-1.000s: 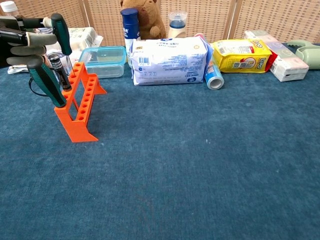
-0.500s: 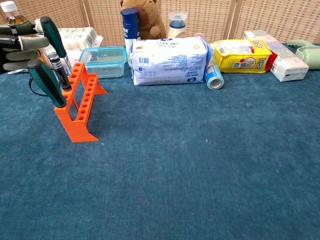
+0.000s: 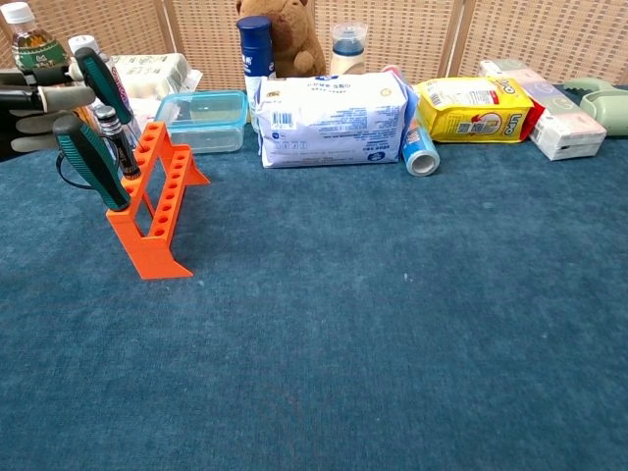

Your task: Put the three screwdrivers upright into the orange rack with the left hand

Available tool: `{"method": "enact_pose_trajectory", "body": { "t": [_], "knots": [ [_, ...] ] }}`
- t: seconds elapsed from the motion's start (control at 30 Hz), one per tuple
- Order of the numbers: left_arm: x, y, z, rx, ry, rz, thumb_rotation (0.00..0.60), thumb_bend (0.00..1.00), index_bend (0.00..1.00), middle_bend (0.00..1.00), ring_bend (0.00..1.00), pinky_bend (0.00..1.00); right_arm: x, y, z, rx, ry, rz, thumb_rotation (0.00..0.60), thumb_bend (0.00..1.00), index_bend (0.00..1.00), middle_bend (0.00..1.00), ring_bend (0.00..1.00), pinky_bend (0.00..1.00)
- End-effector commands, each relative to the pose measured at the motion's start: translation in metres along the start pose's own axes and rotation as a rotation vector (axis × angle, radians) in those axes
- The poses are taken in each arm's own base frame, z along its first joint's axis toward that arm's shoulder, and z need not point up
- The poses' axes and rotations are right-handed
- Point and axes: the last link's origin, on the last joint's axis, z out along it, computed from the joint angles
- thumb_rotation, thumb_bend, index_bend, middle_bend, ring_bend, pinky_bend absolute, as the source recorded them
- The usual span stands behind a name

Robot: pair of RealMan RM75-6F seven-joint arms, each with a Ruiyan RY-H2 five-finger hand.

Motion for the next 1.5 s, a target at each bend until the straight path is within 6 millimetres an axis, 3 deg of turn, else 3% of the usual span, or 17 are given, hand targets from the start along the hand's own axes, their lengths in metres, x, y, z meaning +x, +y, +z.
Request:
{"method": "enact_pose_trajectory", "body": {
  "t": [0.03, 0.53, 0.6, 0.77, 1.07, 1.33, 1.5],
  "knots": [
    [0.001, -0.003, 0.002, 0.008, 0.006, -0.003, 0.6, 0.38, 0.69, 1.0, 1.0, 1.0, 0.0, 0.0, 0.0, -0.001, -0.001, 0.0, 0.6, 0.02, 0.0, 0.03, 0.01, 0.01],
    [0.004, -0.003, 0.004, 0.028, 0.014, 0.052, 0.6, 0.38, 0.69, 1.0, 1.0, 1.0, -0.001, 0.0, 0.0, -0.002, -0.003, -0.001, 0.6, 0.02, 0.0, 0.03, 0.02, 0.01],
    [0.005, -0.003, 0.004, 0.028, 0.015, 0.055, 0.6, 0.38, 0.66, 1.0, 1.0, 1.0, -0.001, 0.0, 0.0, -0.002, -0.003, -0.001, 0.6, 0.02, 0.0, 0.03, 0.02, 0.01],
    [0.005, -0.003, 0.005, 0.03, 0.011, 0.066, 0.6, 0.38, 0.48, 1.0, 1.0, 1.0, -0.001, 0.0, 0.001, -0.002, -0.003, -0.002, 0.6, 0.02, 0.0, 0.03, 0.03, 0.01],
    [0.002, 0.0, 0.006, 0.014, -0.013, 0.082, 0.6, 0.38, 0.35, 1.0, 1.0, 1.0, -0.002, -0.001, 0.001, 0.0, -0.007, -0.005, 0.6, 0.02, 0.0, 0.03, 0.03, 0.01],
    [-0.001, 0.006, 0.004, -0.024, -0.028, 0.076, 0.6, 0.35, 0.33, 1.0, 1.0, 1.0, -0.001, 0.0, 0.001, -0.002, -0.002, -0.002, 0.6, 0.02, 0.0, 0.03, 0.03, 0.01],
    [0.0, 0.022, -0.006, -0.099, -0.039, 0.088, 0.6, 0.35, 0.33, 1.0, 1.0, 1.0, -0.001, 0.0, 0.0, 0.001, -0.002, 0.0, 0.6, 0.02, 0.0, 0.03, 0.03, 0.01]
  ]
}}
